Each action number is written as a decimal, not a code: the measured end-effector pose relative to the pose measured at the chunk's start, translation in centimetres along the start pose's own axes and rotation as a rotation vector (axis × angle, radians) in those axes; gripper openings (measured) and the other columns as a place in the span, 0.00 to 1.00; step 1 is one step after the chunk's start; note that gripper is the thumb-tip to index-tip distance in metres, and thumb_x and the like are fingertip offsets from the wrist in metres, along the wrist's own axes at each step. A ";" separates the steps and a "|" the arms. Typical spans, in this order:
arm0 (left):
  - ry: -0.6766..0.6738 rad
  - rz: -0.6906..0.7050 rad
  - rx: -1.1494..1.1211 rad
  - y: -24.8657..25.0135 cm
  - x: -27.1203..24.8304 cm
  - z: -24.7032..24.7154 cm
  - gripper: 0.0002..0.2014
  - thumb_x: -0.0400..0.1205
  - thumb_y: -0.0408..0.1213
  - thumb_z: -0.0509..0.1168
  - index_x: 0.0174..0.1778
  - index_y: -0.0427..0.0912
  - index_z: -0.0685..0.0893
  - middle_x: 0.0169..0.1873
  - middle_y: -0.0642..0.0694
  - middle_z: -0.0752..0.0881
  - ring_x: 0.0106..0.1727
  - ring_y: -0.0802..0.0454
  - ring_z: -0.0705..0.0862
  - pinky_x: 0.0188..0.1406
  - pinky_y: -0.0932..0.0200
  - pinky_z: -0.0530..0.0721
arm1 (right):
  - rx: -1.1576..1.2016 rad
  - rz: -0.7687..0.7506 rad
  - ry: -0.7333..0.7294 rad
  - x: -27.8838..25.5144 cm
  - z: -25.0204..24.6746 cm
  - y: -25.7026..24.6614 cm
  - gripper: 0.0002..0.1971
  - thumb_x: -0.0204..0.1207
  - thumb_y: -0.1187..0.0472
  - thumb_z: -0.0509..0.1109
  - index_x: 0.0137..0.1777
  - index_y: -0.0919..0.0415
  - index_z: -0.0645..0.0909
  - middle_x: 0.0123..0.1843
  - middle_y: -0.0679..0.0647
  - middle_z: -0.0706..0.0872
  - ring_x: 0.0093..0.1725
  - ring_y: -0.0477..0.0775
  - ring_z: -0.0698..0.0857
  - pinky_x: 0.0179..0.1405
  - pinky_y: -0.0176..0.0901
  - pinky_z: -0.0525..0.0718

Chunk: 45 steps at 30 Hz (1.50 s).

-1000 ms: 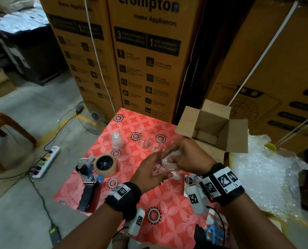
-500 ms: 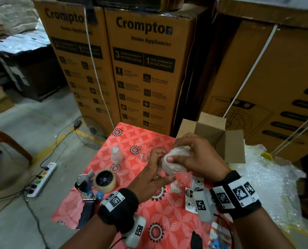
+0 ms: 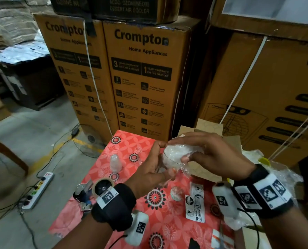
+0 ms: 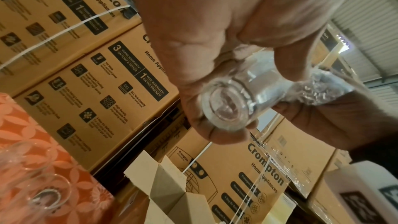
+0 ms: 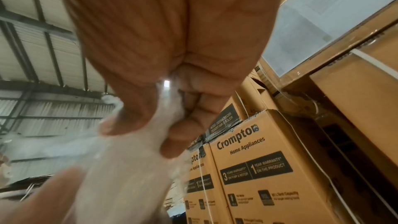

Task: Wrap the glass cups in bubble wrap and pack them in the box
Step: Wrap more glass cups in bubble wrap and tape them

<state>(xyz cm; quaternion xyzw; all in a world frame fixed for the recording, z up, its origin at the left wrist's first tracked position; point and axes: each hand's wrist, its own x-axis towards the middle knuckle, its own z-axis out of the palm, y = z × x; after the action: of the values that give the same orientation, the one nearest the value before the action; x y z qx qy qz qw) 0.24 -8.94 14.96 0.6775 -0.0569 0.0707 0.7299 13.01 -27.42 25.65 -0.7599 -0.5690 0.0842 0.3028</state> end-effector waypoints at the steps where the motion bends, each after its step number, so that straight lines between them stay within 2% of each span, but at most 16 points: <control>1: 0.020 -0.002 0.005 0.4 0.0 0.3 0.31 0.86 0.31 0.74 0.78 0.44 0.62 0.60 0.38 0.88 0.55 0.46 0.92 0.50 0.50 0.92 | 0.001 0.007 0.042 0.1 0.4 -0.1 0.22 0.79 0.63 0.81 0.71 0.44 0.88 0.67 0.33 0.89 0.69 0.36 0.85 0.66 0.41 0.85; 4: 0.094 0.039 0.112 1.4 -0.1 0.9 0.44 0.72 0.36 0.88 0.74 0.51 0.63 0.56 0.32 0.89 0.45 0.34 0.91 0.44 0.25 0.90 | -0.003 -0.004 0.164 0.4 1.6 -0.5 0.19 0.77 0.67 0.82 0.62 0.44 0.91 0.59 0.33 0.91 0.61 0.38 0.88 0.57 0.36 0.85; 6: 0.121 0.045 0.152 1.7 0.0 0.9 0.50 0.66 0.36 0.91 0.73 0.53 0.62 0.53 0.31 0.89 0.40 0.33 0.91 0.40 0.24 0.89 | 0.000 0.000 0.197 0.4 2.1 -1.1 0.17 0.75 0.66 0.84 0.56 0.44 0.91 0.54 0.35 0.91 0.56 0.40 0.89 0.50 0.35 0.84; 8: 0.133 0.086 0.167 1.9 0.3 0.8 0.50 0.67 0.39 0.91 0.75 0.49 0.62 0.54 0.33 0.90 0.47 0.31 0.93 0.46 0.21 0.89 | -0.028 0.010 0.219 0.4 2.6 -1.8 0.19 0.72 0.71 0.82 0.53 0.44 0.91 0.50 0.36 0.92 0.51 0.40 0.89 0.45 0.37 0.86; 11: 0.129 0.166 0.176 2.0 0.5 1.0 0.46 0.71 0.46 0.86 0.75 0.40 0.63 0.56 0.38 0.88 0.56 0.34 0.91 0.55 0.27 0.89 | -0.153 0.041 0.195 0.4 3.3 -3.4 0.24 0.68 0.73 0.74 0.56 0.45 0.91 0.51 0.41 0.92 0.46 0.41 0.88 0.42 0.45 0.87; 13: 0.134 0.169 0.159 1.9 0.3 1.1 0.43 0.73 0.47 0.84 0.74 0.37 0.64 0.56 0.41 0.88 0.57 0.37 0.91 0.57 0.34 0.90 | -0.167 0.027 0.108 0.0 2.9 -4.1 0.26 0.74 0.70 0.72 0.66 0.43 0.87 0.56 0.41 0.92 0.49 0.41 0.88 0.46 0.44 0.88; 16: 0.141 0.135 0.157 2.0 0.1 0.9 0.41 0.76 0.45 0.84 0.74 0.42 0.63 0.55 0.35 0.89 0.52 0.33 0.91 0.51 0.27 0.90 | 0.032 0.093 -0.072 -1.3 0.7 -4.2 0.30 0.87 0.62 0.72 0.84 0.39 0.69 0.51 0.34 0.91 0.42 0.38 0.89 0.42 0.33 0.85; 17: 0.127 0.123 0.184 2.1 0.2 0.6 0.41 0.77 0.47 0.84 0.74 0.44 0.63 0.52 0.34 0.89 0.47 0.31 0.91 0.45 0.25 0.89 | 0.074 0.115 -0.082 -1.6 -0.1 -4.1 0.29 0.87 0.57 0.73 0.84 0.40 0.67 0.51 0.34 0.91 0.44 0.36 0.89 0.45 0.33 0.85; 20: 0.109 0.136 0.280 2.9 0.5 0.5 0.38 0.78 0.51 0.81 0.73 0.46 0.63 0.44 0.36 0.89 0.39 0.31 0.89 0.33 0.29 0.87 | 0.053 0.052 -0.012 -1.7 -1.3 -4.1 0.14 0.87 0.54 0.74 0.70 0.44 0.81 0.58 0.37 0.91 0.60 0.43 0.90 0.56 0.51 0.89; 22: 0.092 0.152 0.293 3.2 0.6 0.6 0.37 0.79 0.52 0.78 0.73 0.44 0.62 0.43 0.37 0.88 0.38 0.34 0.89 0.33 0.33 0.88 | 0.130 0.064 0.045 -1.8 -1.3 -4.4 0.16 0.84 0.57 0.78 0.70 0.45 0.86 0.63 0.35 0.91 0.64 0.40 0.90 0.61 0.47 0.90; 24: 0.072 0.159 0.297 3.3 0.4 0.6 0.35 0.81 0.52 0.76 0.73 0.43 0.62 0.45 0.37 0.88 0.39 0.38 0.89 0.35 0.40 0.89 | 0.186 0.090 0.134 -2.2 -1.0 -4.4 0.25 0.79 0.58 0.81 0.75 0.42 0.84 0.67 0.31 0.89 0.68 0.35 0.88 0.63 0.39 0.90; 26: 0.059 0.165 0.302 3.1 0.3 0.5 0.34 0.82 0.51 0.75 0.73 0.42 0.62 0.44 0.38 0.87 0.37 0.41 0.88 0.33 0.46 0.86 | 0.159 0.100 0.178 -2.2 -0.9 -4.6 0.21 0.79 0.59 0.81 0.71 0.43 0.87 0.62 0.31 0.91 0.64 0.33 0.89 0.59 0.33 0.89; 29: 0.046 0.163 0.334 2.9 0.2 0.5 0.35 0.82 0.50 0.76 0.74 0.45 0.61 0.41 0.37 0.85 0.33 0.37 0.84 0.27 0.37 0.84 | 0.048 0.157 0.176 -1.5 -0.4 -4.3 0.09 0.77 0.62 0.82 0.54 0.48 0.95 0.46 0.33 0.94 0.49 0.33 0.92 0.49 0.32 0.90; 33: 0.050 0.174 0.352 3.1 0.0 0.7 0.36 0.81 0.51 0.76 0.75 0.44 0.61 0.40 0.34 0.83 0.33 0.35 0.82 0.29 0.34 0.83 | 0.069 0.184 0.162 -0.5 -0.4 -4.5 0.11 0.75 0.72 0.82 0.38 0.54 0.94 0.35 0.38 0.93 0.37 0.36 0.93 0.40 0.33 0.90; 41: 0.019 0.219 0.330 3.7 0.1 0.9 0.28 0.83 0.49 0.74 0.69 0.39 0.69 0.40 0.41 0.85 0.35 0.37 0.83 0.32 0.36 0.81 | -0.107 0.169 0.096 1.0 0.8 -5.3 0.17 0.73 0.72 0.80 0.31 0.49 0.86 0.32 0.40 0.90 0.37 0.39 0.90 0.38 0.48 0.91; 45: 0.021 0.262 0.182 3.6 -0.4 1.3 0.18 0.85 0.43 0.72 0.61 0.38 0.72 0.35 0.44 0.79 0.28 0.52 0.77 0.28 0.51 0.76 | 0.049 0.155 0.143 0.8 1.6 -4.9 0.17 0.72 0.76 0.77 0.33 0.52 0.89 0.33 0.43 0.91 0.38 0.44 0.92 0.38 0.52 0.91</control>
<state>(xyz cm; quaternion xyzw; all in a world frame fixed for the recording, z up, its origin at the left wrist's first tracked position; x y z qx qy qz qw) -0.81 -10.02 18.47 0.7267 -0.1303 0.1773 0.6507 8.56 -25.25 27.21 -0.7980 -0.4834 0.0669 0.3536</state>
